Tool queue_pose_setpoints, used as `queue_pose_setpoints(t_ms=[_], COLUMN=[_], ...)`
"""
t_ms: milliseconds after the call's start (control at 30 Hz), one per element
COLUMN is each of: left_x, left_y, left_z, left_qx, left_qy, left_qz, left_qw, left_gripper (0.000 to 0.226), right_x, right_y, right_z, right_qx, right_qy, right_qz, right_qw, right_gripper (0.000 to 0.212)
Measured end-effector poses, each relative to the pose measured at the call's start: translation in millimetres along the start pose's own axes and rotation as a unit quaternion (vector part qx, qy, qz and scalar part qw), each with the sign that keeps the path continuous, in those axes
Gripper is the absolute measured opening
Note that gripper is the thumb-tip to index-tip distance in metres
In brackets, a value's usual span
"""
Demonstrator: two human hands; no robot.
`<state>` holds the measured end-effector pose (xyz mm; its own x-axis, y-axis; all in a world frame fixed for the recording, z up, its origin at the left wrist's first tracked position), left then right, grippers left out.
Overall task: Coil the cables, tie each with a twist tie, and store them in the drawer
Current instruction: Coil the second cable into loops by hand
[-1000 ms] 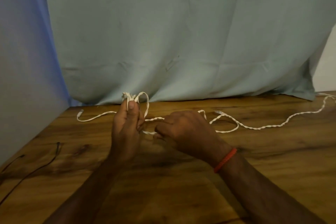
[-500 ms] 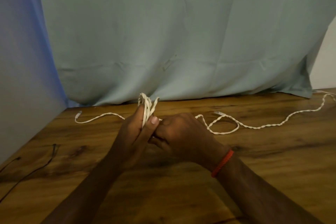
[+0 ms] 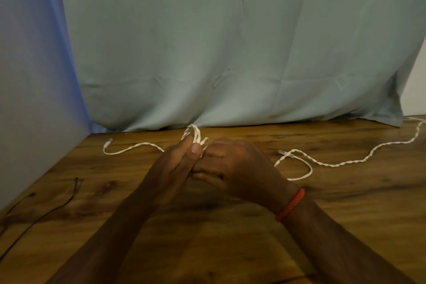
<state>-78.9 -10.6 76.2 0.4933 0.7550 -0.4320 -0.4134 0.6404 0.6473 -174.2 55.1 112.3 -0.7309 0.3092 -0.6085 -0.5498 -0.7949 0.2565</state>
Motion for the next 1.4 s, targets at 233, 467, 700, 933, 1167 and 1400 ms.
queue_pose_setpoints(t_ms=[233,467,700,933,1167,1400], left_x=[-1,-7,-9,-6,-4,-7], left_y=[-8,-13,-35,-54,-56,-56], left_z=[8,7,32,35,31,39], left_qx=[0.063,0.313,0.483,0.569,0.633,0.656], left_qy=[-0.056,0.0,0.103,0.151,0.18,0.166], left_qz=[0.021,0.036,0.007,0.059,0.078,0.033], left_qw=[0.996,0.949,0.87,0.806,0.749,0.735], left_gripper=[0.074,0.028,0.041,0.044,0.054,0.051], right_x=[21,60,101,99,68,47], right_y=[60,126,174,173,126,104], right_z=[15,2,-17,3,76,52], right_qx=[0.039,0.1,0.119,0.047,-0.124,-0.139], right_qy=[-0.037,-0.061,-0.121,-0.053,0.167,0.02], right_qz=[-0.103,-0.236,-0.306,-0.322,-0.289,-0.249], right_qw=[0.993,0.965,0.937,0.944,0.935,0.958], right_gripper=[0.017,0.024,0.007,0.013,0.025,0.02])
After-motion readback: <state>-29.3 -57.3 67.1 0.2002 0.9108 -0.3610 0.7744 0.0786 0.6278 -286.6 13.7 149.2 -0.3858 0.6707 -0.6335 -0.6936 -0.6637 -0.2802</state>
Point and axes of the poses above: each hand's wrist, its own x-axis away from the middle knuckle, its own z-axis out of the back of the hand, y = z × x, the point moved 9 cm from there along -x, towards the middle knuckle, and after that the axes turned 10 degrees about -y, right-handed, at the moved point
